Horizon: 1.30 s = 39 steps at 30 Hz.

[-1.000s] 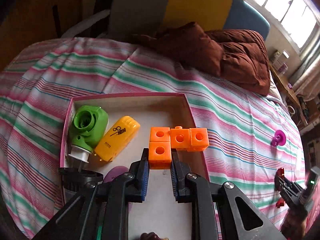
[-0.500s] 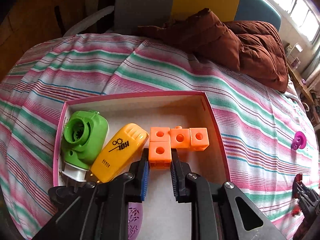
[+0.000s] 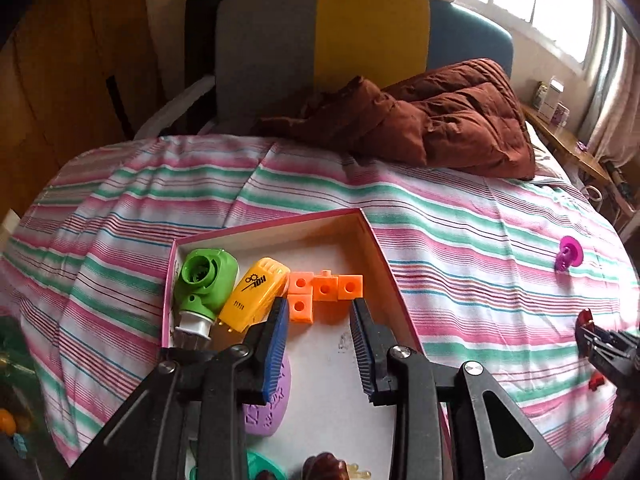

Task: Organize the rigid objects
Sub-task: 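Hold the red cylinder above the bed with the right gripper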

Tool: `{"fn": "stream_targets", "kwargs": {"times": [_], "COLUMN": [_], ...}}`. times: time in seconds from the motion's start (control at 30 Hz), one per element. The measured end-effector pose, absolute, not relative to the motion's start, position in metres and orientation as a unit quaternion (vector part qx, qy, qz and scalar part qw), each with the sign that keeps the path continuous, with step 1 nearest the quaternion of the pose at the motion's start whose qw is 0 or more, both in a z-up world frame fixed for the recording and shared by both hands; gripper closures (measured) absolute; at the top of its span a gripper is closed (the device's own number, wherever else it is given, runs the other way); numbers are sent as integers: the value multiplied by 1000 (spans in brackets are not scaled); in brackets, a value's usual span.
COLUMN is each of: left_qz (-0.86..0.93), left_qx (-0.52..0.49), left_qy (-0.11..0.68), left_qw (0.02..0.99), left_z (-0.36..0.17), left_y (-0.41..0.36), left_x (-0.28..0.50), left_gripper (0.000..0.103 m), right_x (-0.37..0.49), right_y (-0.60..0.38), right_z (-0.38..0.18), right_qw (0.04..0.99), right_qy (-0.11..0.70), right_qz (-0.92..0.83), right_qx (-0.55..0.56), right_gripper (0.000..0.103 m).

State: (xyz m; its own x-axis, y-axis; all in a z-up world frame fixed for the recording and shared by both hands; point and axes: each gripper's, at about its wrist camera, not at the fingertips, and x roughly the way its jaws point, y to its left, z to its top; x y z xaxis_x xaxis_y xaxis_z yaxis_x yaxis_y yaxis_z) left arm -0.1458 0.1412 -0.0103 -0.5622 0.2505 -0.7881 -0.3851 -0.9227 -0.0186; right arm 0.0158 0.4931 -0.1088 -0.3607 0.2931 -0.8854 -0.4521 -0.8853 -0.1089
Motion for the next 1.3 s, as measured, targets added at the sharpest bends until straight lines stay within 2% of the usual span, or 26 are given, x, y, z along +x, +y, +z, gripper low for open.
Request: {"fn": "stream_targets", "kwargs": {"times": [0.13,0.5,0.87,1.03,1.3], "left_qz": [890,897,900,901,902], "left_qx": [-403,-374,-368,-371,-377], "left_qy": [81,97,101,100,89], "left_qw": [199,215,210,203,191], "left_z": [0,9,8,5,1], "left_y": [138,129,111,100,85], "left_x": [-106,-40,-16,-14,-14], "left_gripper": [64,63,61,60,60], "right_x": [15,16,17,17,15], "right_y": [492,487,485,490,477], "right_z": [-109,-110,-110,-108,-108], "right_qw": [227,232,236,225,205], "right_qy": [73,59,59,99,94], "right_qz": [822,826,826,826,835], "right_qx": [-516,-511,-509,-508,-502], "right_gripper": [77,77,77,77,77]}}
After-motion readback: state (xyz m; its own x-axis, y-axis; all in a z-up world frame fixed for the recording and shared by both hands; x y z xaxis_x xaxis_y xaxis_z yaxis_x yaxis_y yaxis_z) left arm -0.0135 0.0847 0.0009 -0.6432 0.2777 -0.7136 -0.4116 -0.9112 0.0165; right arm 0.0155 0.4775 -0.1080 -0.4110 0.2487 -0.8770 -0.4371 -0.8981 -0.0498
